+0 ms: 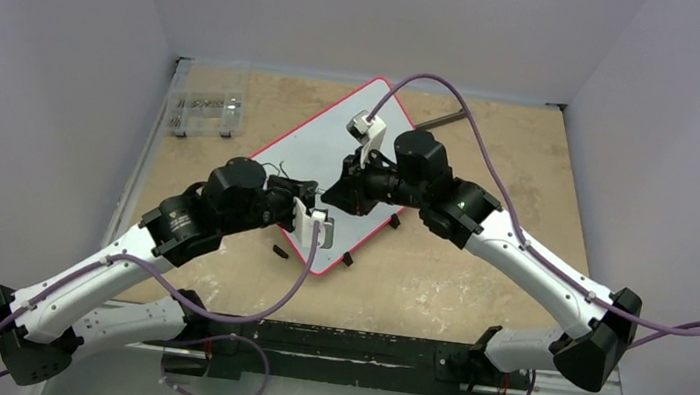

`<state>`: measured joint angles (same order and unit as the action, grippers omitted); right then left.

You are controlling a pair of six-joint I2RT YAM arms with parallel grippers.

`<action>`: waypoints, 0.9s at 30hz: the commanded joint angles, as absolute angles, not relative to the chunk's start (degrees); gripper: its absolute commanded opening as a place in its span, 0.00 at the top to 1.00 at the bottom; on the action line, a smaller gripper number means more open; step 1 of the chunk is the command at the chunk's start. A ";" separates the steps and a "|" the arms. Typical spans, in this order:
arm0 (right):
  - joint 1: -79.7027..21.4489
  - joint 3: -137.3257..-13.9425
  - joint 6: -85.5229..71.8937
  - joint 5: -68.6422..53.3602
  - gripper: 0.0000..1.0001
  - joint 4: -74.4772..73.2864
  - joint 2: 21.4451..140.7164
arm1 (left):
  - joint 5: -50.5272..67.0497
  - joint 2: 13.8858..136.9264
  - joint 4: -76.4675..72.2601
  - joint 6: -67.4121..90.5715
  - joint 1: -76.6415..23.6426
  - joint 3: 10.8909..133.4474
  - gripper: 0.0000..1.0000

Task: Write a sentence on the whiteboard

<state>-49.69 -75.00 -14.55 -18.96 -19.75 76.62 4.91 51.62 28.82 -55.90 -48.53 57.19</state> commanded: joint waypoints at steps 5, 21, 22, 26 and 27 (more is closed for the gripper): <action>-49.75 -75.81 -18.95 -14.55 0.64 -8.70 71.63 | 3.21 49.41 23.61 -48.46 -48.87 57.83 1.00; -49.72 -76.32 -21.78 -13.79 0.71 -6.21 72.45 | 3.28 47.39 19.75 -42.25 -46.57 57.45 1.00; -49.74 -76.34 -21.86 -14.13 0.73 -6.24 72.60 | 3.34 47.56 19.89 -42.16 -46.39 57.67 1.00; -49.74 -76.61 -22.06 -15.61 0.76 -6.26 73.73 | 3.67 47.91 19.98 -41.75 -45.60 58.01 1.00; -49.67 -76.72 -22.06 -16.12 0.76 -6.26 74.15 | 3.81 47.90 19.96 -41.63 -45.44 58.01 1.00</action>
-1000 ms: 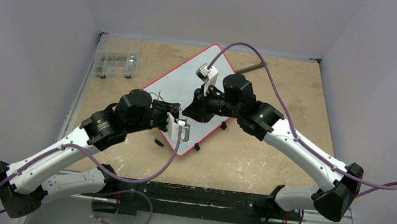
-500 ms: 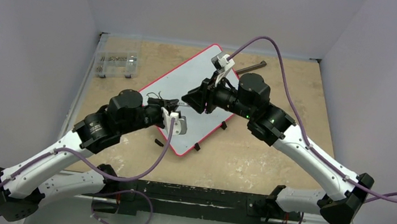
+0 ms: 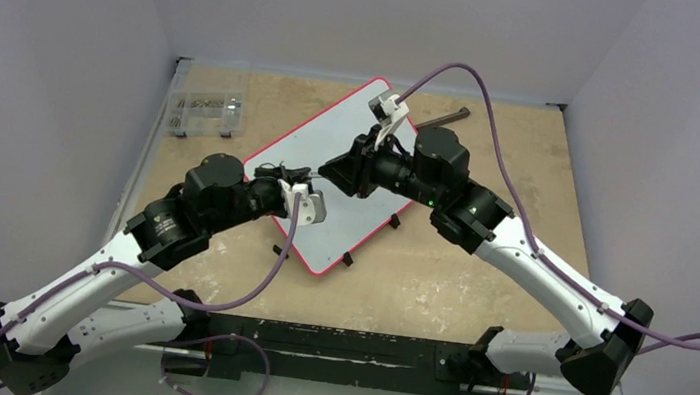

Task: Write a sentence on the whiteboard

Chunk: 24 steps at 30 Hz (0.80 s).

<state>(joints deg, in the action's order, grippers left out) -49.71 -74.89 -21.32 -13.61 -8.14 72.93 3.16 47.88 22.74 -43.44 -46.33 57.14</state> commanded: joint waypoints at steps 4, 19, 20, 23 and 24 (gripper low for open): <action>-49.69 -77.29 -22.11 -17.93 0.78 -6.23 75.36 | 4.38 48.16 19.87 -41.35 -45.07 58.25 1.00; -49.73 -77.69 -22.15 -17.91 0.82 -5.63 76.45 | 5.99 48.43 20.87 -41.47 -45.00 58.36 1.00; -49.70 -77.67 -22.17 -18.01 0.82 -5.64 76.61 | 6.12 48.43 20.93 -41.48 -45.01 58.36 1.00; -49.72 -77.58 -22.23 -18.14 0.83 -5.39 76.94 | 6.41 48.66 21.05 -41.53 -45.01 58.36 1.00; -49.73 -77.49 -22.31 -18.26 0.83 -5.22 77.00 | 6.59 48.75 21.10 -41.55 -45.00 58.28 1.00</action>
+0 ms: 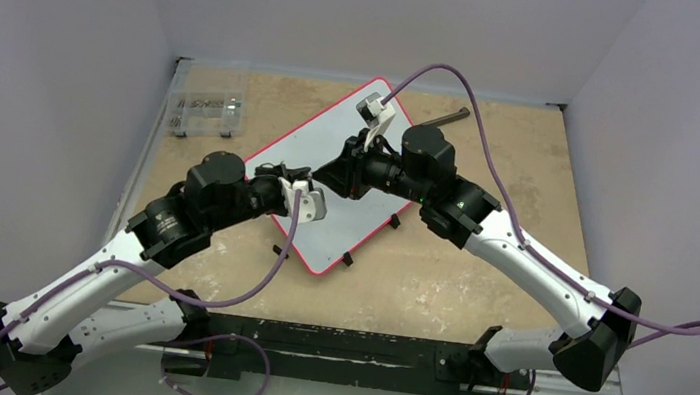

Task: Write a sentence on the whiteboard

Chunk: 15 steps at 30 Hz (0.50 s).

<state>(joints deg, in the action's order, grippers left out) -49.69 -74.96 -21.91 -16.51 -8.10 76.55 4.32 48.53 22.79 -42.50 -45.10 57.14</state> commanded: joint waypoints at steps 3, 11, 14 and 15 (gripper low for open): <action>-49.68 -77.50 -22.44 -18.45 0.86 -5.05 77.37 | 6.81 48.73 21.09 -41.66 -45.01 58.27 1.00; -49.69 -76.80 -22.34 -18.58 1.00 -4.40 77.78 | 7.09 48.64 21.09 -41.93 -45.07 58.02 1.00; -49.68 -76.33 -22.08 -18.42 1.00 -4.23 77.72 | 7.30 48.48 21.10 -41.77 -45.00 57.84 1.00; -49.70 -76.10 -21.99 -18.02 1.00 -4.20 77.53 | 7.31 48.38 21.10 -41.53 -45.04 57.94 0.99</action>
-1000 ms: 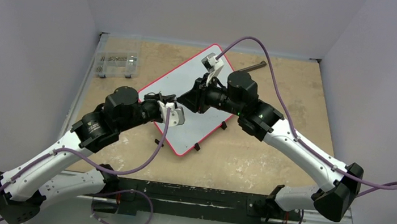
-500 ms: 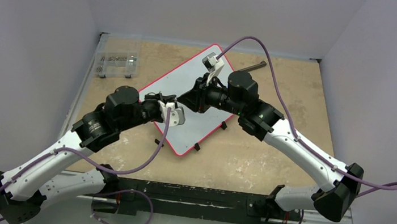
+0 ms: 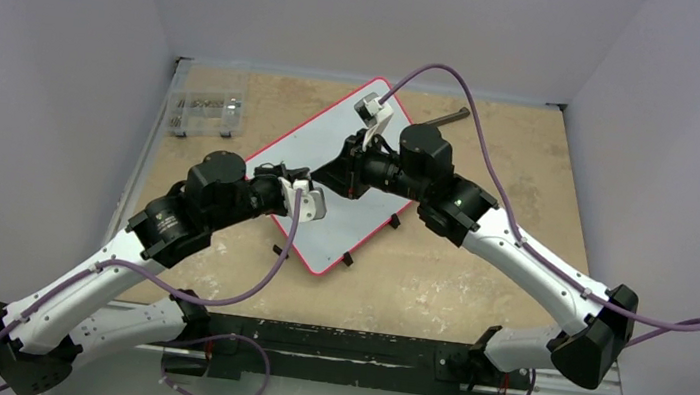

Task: Write a sentence on the whiteboard

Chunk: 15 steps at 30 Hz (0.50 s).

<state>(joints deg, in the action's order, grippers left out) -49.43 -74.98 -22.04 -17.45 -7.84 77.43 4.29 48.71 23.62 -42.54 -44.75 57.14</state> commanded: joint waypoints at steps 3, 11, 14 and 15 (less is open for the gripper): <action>-49.65 -75.03 -21.44 -15.21 1.00 -4.03 76.57 | 6.63 48.22 22.02 -41.18 -45.04 58.40 0.79; -45.62 -72.63 -21.40 -10.86 1.00 -4.41 73.43 | 3.44 46.93 22.13 -40.93 -44.47 57.48 0.39; -43.18 -71.46 -21.23 -9.62 1.00 -4.74 72.05 | 3.53 46.87 22.37 -37.46 -42.05 58.46 0.37; -42.63 -71.21 -20.98 -9.11 1.00 -5.13 71.66 | 3.83 47.31 22.54 -36.00 -40.60 59.16 0.38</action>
<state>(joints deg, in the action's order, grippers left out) -45.04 -72.03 -21.65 -12.45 -6.76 75.11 4.08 47.70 23.62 -40.95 -44.03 57.14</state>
